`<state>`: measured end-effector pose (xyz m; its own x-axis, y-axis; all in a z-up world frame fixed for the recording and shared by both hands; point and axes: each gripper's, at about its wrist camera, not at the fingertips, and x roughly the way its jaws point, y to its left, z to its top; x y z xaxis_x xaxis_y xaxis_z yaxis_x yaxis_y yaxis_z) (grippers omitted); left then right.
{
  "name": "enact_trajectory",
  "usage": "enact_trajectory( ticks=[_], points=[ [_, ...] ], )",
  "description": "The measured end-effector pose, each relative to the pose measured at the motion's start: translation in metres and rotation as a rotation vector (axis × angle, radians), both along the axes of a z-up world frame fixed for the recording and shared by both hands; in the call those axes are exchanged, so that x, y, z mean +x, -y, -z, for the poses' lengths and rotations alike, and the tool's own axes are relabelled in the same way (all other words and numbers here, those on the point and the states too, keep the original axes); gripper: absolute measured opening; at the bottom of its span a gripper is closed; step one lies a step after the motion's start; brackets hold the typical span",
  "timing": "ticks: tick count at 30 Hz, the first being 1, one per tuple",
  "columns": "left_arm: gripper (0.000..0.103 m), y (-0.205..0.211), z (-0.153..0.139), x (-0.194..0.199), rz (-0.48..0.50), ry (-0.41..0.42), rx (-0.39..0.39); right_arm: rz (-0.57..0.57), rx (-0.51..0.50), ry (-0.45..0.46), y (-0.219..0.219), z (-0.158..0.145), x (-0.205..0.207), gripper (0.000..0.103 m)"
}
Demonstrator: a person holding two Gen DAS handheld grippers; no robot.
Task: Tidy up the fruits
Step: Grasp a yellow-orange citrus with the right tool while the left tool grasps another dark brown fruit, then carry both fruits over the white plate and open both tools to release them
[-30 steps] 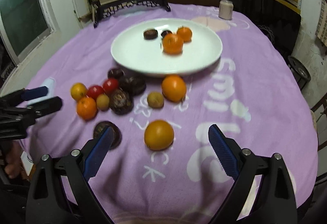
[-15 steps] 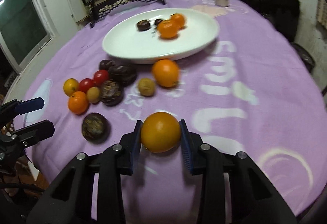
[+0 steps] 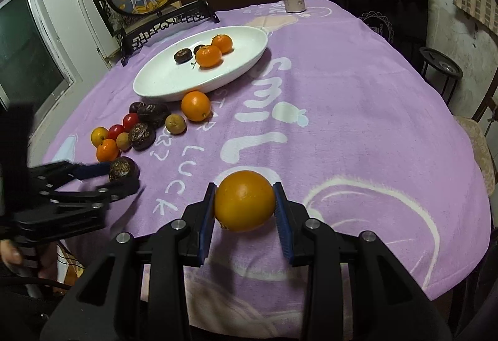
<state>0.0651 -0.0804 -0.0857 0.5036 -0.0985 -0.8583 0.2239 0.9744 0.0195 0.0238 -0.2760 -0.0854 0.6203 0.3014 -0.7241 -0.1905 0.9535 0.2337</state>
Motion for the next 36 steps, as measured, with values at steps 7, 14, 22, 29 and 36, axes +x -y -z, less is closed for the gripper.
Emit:
enact_trajectory(
  ticks=[7, 14, 22, 29, 36],
  points=[
    [0.041, -0.002, -0.003, -0.005, 0.000, 0.020, -0.014, -0.007, 0.011, 0.003, -0.001, -0.002, -0.002, 0.036],
    [0.041, -0.016, -0.017, -0.012, 0.004, 0.047, -0.064, -0.023, 0.003, 0.001, -0.016, -0.008, 0.004, 0.036],
    [0.041, -0.048, -0.041, -0.002, -0.008, 0.082, -0.138, -0.061, -0.019, -0.008, -0.044, -0.017, 0.029, 0.036],
    [0.042, -0.067, -0.080, 0.071, -0.027, 0.123, -0.134, -0.099, -0.055, 0.040, -0.073, -0.042, 0.085, 0.036],
    [0.042, -0.057, -0.086, 0.188, -0.087, 0.084, -0.145, -0.106, -0.122, 0.062, -0.099, -0.055, 0.190, 0.036]
  ],
)
